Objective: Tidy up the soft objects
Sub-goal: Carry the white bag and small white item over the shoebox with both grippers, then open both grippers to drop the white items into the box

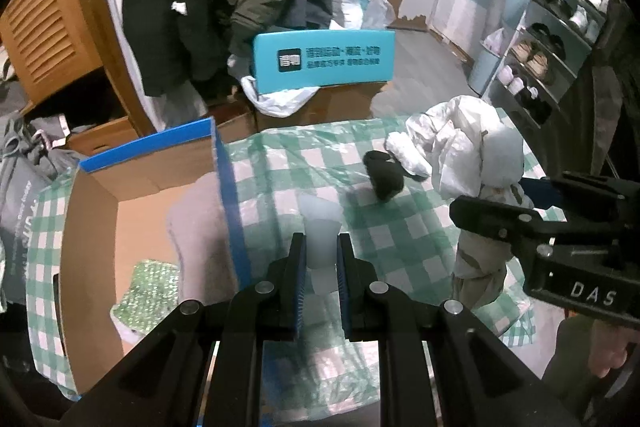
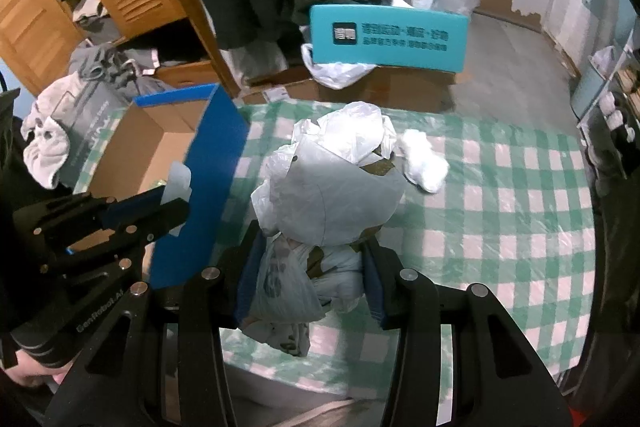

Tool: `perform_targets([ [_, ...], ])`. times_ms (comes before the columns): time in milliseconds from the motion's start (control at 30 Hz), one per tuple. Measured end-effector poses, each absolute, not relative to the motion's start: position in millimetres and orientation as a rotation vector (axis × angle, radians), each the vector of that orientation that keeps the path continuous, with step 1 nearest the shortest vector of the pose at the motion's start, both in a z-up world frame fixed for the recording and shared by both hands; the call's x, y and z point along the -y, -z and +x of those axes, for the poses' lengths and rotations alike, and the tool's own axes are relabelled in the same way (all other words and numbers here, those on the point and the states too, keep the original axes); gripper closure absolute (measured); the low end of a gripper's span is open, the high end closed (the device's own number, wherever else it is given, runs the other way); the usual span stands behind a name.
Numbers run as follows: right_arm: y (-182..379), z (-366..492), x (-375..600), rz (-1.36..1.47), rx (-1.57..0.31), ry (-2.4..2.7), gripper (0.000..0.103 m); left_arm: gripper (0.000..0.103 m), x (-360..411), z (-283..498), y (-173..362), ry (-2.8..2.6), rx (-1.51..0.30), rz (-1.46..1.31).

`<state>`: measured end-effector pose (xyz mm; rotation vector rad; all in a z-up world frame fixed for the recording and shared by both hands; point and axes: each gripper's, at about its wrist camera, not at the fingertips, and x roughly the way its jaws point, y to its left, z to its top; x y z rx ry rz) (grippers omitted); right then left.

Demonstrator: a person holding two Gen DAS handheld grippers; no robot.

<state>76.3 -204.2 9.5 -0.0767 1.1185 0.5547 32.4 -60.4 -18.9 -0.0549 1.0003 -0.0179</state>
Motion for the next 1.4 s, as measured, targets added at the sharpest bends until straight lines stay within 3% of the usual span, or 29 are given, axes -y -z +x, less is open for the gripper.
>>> perform_targets([
  [867, -20.0, 72.8, 98.4, -0.145, -1.100, -0.691, 0.059, 0.089, -39.4, 9.7, 17.8, -0.094, -0.977, -0.193],
  [1400, 0.8, 80.3, 34.4, -0.181, -1.157, -0.755, 0.059, 0.088, -100.2, 7.9, 33.3, -0.173, -1.010, -0.281],
])
